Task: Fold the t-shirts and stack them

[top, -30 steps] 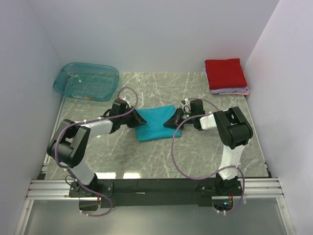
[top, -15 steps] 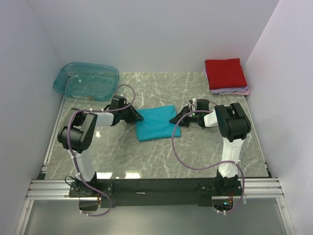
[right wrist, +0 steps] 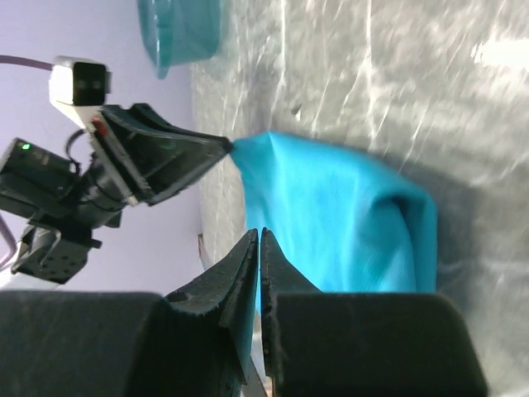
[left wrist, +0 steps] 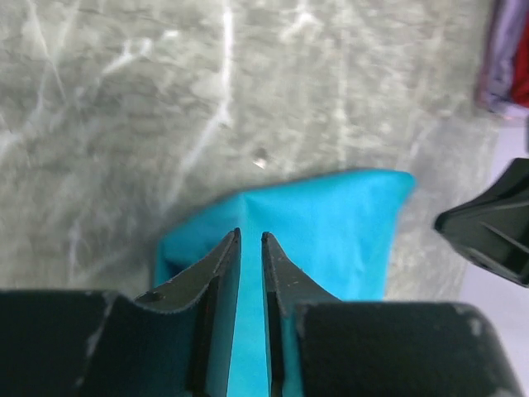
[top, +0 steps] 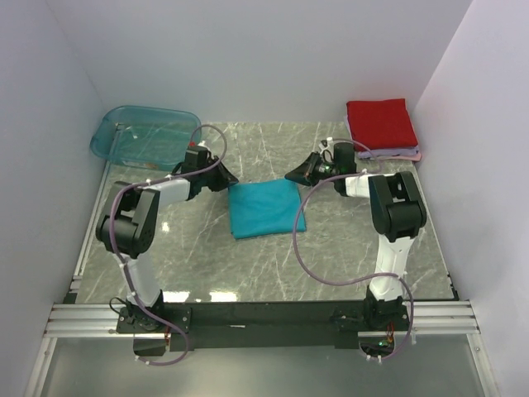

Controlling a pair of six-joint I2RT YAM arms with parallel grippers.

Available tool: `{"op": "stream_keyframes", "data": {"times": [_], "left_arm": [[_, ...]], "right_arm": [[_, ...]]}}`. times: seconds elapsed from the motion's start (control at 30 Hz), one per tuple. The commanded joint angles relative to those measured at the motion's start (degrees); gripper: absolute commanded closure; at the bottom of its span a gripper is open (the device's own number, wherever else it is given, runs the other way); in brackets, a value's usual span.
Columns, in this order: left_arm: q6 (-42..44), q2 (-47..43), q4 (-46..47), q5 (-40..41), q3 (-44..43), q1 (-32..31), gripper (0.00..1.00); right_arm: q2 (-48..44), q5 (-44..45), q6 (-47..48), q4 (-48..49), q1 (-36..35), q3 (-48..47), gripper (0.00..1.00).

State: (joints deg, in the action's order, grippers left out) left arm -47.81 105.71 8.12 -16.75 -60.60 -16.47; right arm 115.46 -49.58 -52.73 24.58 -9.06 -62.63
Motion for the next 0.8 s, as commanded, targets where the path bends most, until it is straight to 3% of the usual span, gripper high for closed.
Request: {"op": "stream_keyframes", "data": {"times": [0.0,0.3,0.43,0.57,0.77], "left_arm": [[2.02,4.5,-1.35,1.11,-2.86,0.47,0.78],[1.67,8.9,-1.7,1.11,-4.0,3.19,0.78],[1.32,8.64,-2.05,1.37,-3.47,4.52,0.75],[1.23,4.53,-2.67,1.55,-2.43,4.52,0.65],[4.39,-6.98,-9.34,7.78,-0.4,3.11,0.41]], "right_arm": [[5.28,0.8,-1.15,1.0,0.62,-2.93,0.89],[12.06,2.04,-2.9,4.25,2.82,-3.29,0.89],[11.55,2.03,0.69,0.48,3.26,-4.08,0.87],[6.28,2.12,3.24,-3.56,3.26,-3.03,0.84],[-7.33,10.0,14.39,-20.22,3.26,-1.71,0.64]]}}
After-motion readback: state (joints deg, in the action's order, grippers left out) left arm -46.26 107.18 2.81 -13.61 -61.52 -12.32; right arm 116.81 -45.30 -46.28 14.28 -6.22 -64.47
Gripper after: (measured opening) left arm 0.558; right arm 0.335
